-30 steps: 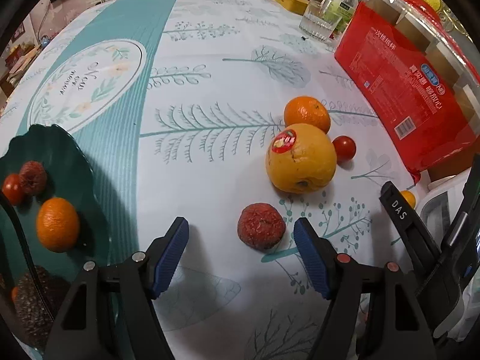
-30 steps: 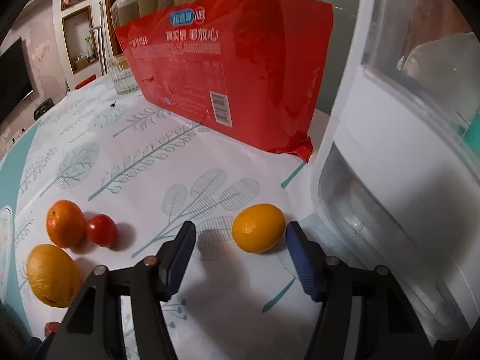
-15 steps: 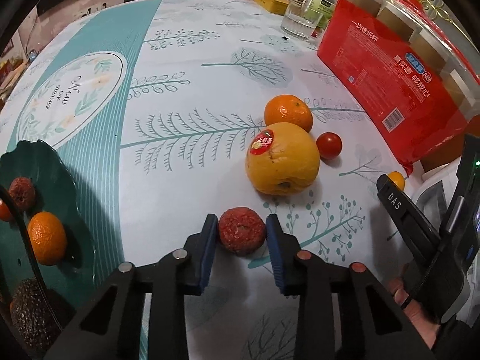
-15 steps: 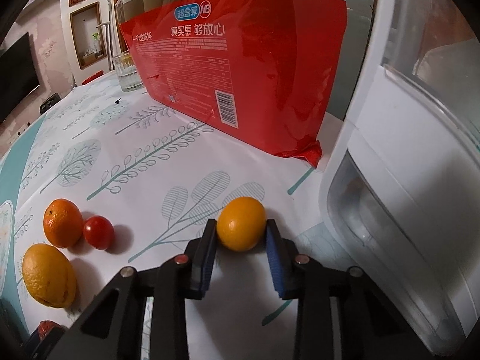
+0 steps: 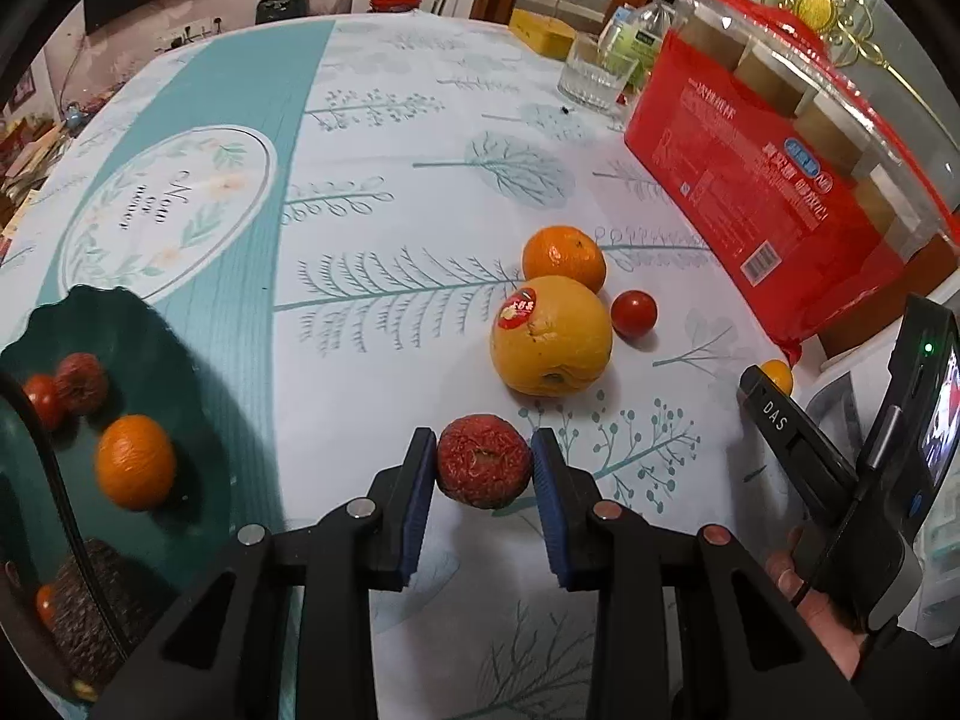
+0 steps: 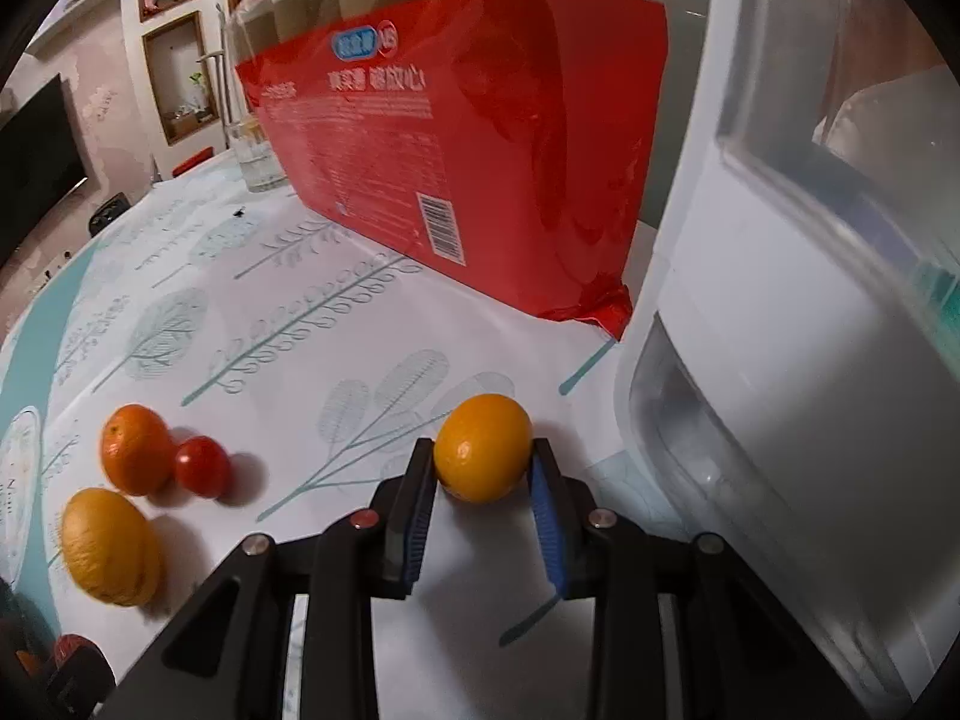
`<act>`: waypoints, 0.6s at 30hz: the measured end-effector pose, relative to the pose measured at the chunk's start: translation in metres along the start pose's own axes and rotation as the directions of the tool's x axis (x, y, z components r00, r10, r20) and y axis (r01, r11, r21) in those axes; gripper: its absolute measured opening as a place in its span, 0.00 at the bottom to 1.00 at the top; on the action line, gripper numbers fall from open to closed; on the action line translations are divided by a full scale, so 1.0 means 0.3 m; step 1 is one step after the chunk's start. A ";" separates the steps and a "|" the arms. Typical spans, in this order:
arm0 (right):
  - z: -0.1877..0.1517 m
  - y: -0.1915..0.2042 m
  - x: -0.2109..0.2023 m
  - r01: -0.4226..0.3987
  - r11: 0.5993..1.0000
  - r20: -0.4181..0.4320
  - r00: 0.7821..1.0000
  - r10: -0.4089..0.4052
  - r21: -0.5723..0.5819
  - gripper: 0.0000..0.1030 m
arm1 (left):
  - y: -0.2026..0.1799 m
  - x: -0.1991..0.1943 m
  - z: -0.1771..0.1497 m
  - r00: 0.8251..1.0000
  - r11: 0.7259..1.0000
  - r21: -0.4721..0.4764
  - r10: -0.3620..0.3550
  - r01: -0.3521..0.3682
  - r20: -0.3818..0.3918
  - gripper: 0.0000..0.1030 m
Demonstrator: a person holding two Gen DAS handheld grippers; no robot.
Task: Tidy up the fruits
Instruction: 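Carry both fruits onto the green plate and open both grippers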
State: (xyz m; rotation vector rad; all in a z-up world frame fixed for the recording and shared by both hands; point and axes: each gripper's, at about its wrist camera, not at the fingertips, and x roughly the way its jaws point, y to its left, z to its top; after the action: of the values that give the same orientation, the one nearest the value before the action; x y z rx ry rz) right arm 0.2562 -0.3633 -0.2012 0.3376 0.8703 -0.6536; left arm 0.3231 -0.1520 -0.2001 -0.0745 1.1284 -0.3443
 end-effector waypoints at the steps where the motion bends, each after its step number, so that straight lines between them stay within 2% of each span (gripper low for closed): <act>1: 0.001 0.001 -0.011 -0.011 1.000 0.004 1.000 0.011 -0.002 0.30 | 0.003 -0.016 -0.004 1.000 1.000 -0.002 -0.001 0.001 0.004 0.30; 9: -0.011 0.001 -0.139 -0.092 0.996 0.022 0.995 0.093 -0.014 0.30 | 0.024 -0.144 -0.061 1.000 1.000 -0.008 -0.010 0.010 0.025 0.30; 18: -0.071 0.033 -0.307 -0.158 0.985 0.032 0.987 0.160 -0.073 0.30 | 0.084 -0.330 -0.180 0.997 0.999 -0.026 -0.019 0.021 0.081 0.30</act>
State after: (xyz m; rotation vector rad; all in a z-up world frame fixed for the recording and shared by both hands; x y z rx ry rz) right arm 0.2069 -0.3087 -0.1410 0.3268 0.8187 -0.4788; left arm 0.2430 -0.0918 -0.1430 -0.1226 1.0533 -0.3409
